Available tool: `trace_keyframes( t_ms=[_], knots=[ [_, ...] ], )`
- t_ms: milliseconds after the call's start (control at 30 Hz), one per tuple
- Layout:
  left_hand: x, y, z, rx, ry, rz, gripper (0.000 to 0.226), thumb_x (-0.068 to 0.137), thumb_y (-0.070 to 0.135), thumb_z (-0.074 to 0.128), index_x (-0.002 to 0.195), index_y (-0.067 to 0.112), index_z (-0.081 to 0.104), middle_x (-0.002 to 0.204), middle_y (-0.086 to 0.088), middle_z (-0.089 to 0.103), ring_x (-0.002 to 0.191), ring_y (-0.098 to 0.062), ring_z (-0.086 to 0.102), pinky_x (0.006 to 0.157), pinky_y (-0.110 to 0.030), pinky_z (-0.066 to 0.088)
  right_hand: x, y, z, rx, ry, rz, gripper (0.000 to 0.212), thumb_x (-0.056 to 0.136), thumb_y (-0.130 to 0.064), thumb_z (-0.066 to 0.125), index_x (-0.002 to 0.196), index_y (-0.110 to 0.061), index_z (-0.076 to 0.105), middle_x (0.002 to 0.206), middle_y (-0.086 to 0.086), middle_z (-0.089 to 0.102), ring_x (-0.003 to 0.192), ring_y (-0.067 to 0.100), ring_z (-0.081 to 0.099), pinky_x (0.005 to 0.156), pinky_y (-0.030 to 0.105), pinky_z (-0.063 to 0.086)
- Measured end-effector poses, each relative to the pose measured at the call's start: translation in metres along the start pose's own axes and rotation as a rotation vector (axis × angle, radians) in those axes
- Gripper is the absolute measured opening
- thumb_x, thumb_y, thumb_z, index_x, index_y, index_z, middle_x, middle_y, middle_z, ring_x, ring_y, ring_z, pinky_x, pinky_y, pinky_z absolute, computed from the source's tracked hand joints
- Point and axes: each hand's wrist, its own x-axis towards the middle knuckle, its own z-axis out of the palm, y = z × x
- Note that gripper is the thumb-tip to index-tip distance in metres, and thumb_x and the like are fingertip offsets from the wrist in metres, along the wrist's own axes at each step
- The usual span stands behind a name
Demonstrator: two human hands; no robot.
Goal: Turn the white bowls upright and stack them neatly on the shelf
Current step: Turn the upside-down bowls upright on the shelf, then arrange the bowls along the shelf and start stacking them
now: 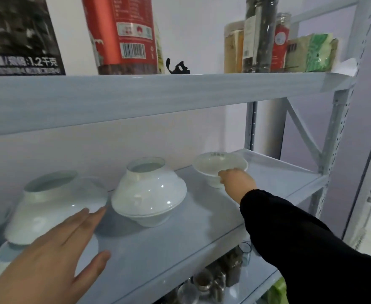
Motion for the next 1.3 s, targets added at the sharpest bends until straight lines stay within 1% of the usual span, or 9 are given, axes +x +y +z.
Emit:
trace_keyframes(
  t_ms=[133,300,467,667,733,867,967,1167,1300],
  knots=[
    [-0.010,-0.002,-0.009,-0.045,-0.045,-0.019,0.076,0.089,0.069,0.029,0.134,0.016,0.059,0.127,-0.007,0.065,0.115,-0.014,0.051,0.105,-0.006,0.017,0.021,-0.006,0.000,0.025,-0.032,0.008,0.033,0.093,0.002,0.040,0.115,-0.016,0.058,0.111,0.006,0.065,0.109,0.029,0.056,0.082,0.036,0.050],
    [-0.027,-0.018,-0.009,0.018,-0.020,-0.041,0.074,0.090,0.070,0.028,0.141,0.022,0.050,0.132,-0.005,0.062,0.117,-0.016,0.060,0.094,-0.035,0.048,0.033,-0.005,0.003,0.047,-0.040,0.034,0.026,0.095,-0.004,0.043,0.111,-0.016,0.060,0.109,0.008,0.066,0.098,0.028,0.058,0.079,0.034,0.048],
    [-0.042,-0.023,-0.017,0.070,-0.007,-0.126,0.073,0.090,0.071,0.021,0.142,0.028,0.049,0.131,-0.001,0.063,0.109,-0.019,0.067,0.077,-0.037,0.056,0.036,-0.016,-0.003,0.097,-0.058,0.051,0.031,0.096,-0.009,0.047,0.125,-0.011,0.058,0.114,0.007,0.064,0.103,0.029,0.063,0.089,0.036,0.052],
    [-0.059,-0.031,-0.024,0.157,0.014,-0.099,0.069,0.094,0.064,0.024,0.142,0.021,0.049,0.130,-0.002,0.063,0.122,-0.012,0.050,0.098,-0.027,0.034,0.010,-0.094,-0.067,0.589,0.419,-0.190,0.040,0.093,-0.026,0.062,0.131,-0.013,0.061,0.135,0.009,0.059,0.123,0.026,0.055,0.100,0.023,0.035],
    [-0.067,-0.036,-0.027,0.137,0.026,-0.093,0.067,0.092,0.062,0.035,0.145,0.022,0.044,0.134,0.000,0.061,0.126,-0.013,0.053,0.098,-0.026,0.042,-0.010,-0.131,-0.096,0.637,0.465,-0.301,0.042,0.094,-0.034,0.060,0.133,-0.017,0.060,0.137,0.003,0.059,0.130,0.021,0.050,0.102,0.022,0.032],
    [-0.082,-0.045,-0.036,0.138,0.046,-0.102,0.067,0.089,0.057,0.043,0.146,0.021,0.041,0.135,0.003,0.058,0.125,-0.013,0.053,0.095,-0.028,0.048,-0.054,-0.205,-0.140,0.664,0.351,-0.520,0.051,0.092,-0.048,0.056,0.140,-0.031,0.052,0.136,-0.022,0.044,0.143,0.004,0.031,0.107,0.018,0.025],
    [-0.096,-0.056,-0.045,0.129,0.061,-0.090,0.066,0.091,0.055,0.045,0.146,0.020,0.038,0.135,0.003,0.057,0.125,-0.012,0.049,0.100,-0.020,0.038,-0.067,-0.244,-0.154,0.575,0.318,-0.593,0.054,0.089,-0.054,0.057,0.140,-0.038,0.049,0.147,-0.017,0.044,0.145,0.004,0.028,0.113,0.026,0.030],
    [-0.144,-0.093,-0.061,0.035,0.081,-0.083,0.064,0.092,0.051,0.050,0.145,0.017,0.045,0.137,0.000,0.056,0.126,-0.016,0.051,0.102,-0.024,0.036,-0.023,-0.231,-0.143,0.509,-0.040,-0.010,0.099,0.057,-0.092,0.055,0.139,-0.038,0.045,0.148,0.006,0.040,0.138,0.027,0.039,0.109,0.045,0.040],
    [-0.156,-0.118,-0.063,0.037,0.138,-0.047,0.065,0.091,0.053,0.049,0.143,0.015,0.048,0.136,-0.001,0.058,0.124,-0.017,0.053,0.101,-0.026,0.036,-0.022,-0.227,-0.131,0.381,-0.190,-0.012,0.082,0.069,-0.086,0.051,0.142,-0.050,0.044,0.151,-0.005,0.040,0.134,0.026,0.042,0.108,0.042,0.039]
  ],
)
